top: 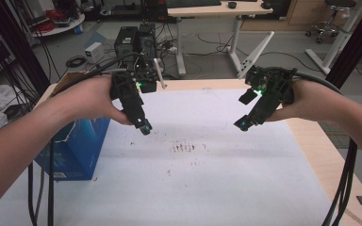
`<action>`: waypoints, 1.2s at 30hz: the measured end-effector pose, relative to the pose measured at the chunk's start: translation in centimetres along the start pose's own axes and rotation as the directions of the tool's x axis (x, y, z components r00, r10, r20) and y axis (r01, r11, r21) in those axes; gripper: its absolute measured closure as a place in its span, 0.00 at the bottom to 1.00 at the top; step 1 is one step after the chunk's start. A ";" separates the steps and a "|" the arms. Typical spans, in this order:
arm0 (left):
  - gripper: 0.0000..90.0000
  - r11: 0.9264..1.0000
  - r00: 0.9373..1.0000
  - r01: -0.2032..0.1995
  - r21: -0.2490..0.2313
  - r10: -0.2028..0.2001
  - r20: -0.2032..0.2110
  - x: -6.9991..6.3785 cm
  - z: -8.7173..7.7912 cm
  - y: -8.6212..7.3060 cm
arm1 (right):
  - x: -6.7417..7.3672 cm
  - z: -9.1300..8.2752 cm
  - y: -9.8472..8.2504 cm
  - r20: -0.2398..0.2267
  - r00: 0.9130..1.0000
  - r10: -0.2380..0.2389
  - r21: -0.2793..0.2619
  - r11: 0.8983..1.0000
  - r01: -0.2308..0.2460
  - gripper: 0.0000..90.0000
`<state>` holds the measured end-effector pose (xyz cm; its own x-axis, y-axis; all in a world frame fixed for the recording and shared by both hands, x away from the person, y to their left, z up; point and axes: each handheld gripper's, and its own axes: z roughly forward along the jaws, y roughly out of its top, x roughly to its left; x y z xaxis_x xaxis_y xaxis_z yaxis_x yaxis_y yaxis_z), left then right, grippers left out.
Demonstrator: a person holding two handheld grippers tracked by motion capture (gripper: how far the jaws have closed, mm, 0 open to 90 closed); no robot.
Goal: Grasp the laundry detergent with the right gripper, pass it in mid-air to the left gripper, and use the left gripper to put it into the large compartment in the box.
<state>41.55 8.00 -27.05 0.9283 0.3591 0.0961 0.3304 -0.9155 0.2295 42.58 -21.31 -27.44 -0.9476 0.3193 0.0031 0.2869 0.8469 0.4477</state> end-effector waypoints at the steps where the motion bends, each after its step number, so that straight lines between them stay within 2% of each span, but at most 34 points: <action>1: 0.21 1.000 1.000 -0.005 0.003 0.005 0.001 0.0 0.0 0.0 | 0.0 0.0 0.0 0.000 1.000 0.002 0.001 1.000 -0.002 0.14; 10: 0.21 1.000 1.000 -0.004 0.001 0.004 0.006 -0.1 0.7 -0.1 | -0.1 0.4 -0.1 -0.010 1.000 0.002 0.016 1.000 -0.002 0.14; 23: 0.21 1.000 1.000 0.010 0.013 -0.010 0.010 0.0 0.7 -0.5 | 0.0 0.8 0.1 -0.030 0.999 -0.015 0.013 1.000 0.016 0.14; 36: 0.21 1.000 1.000 0.015 0.014 -0.016 0.011 0.0 0.7 -0.4 | 0.0 0.9 -0.1 -0.026 1.000 -0.006 0.022 1.000 0.007 0.14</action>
<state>41.53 8.27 -27.85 0.9249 0.3714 0.0821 0.3471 -0.9124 0.2169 42.71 -21.03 -28.29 -0.9527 0.3031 0.0234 0.2836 0.8584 0.4276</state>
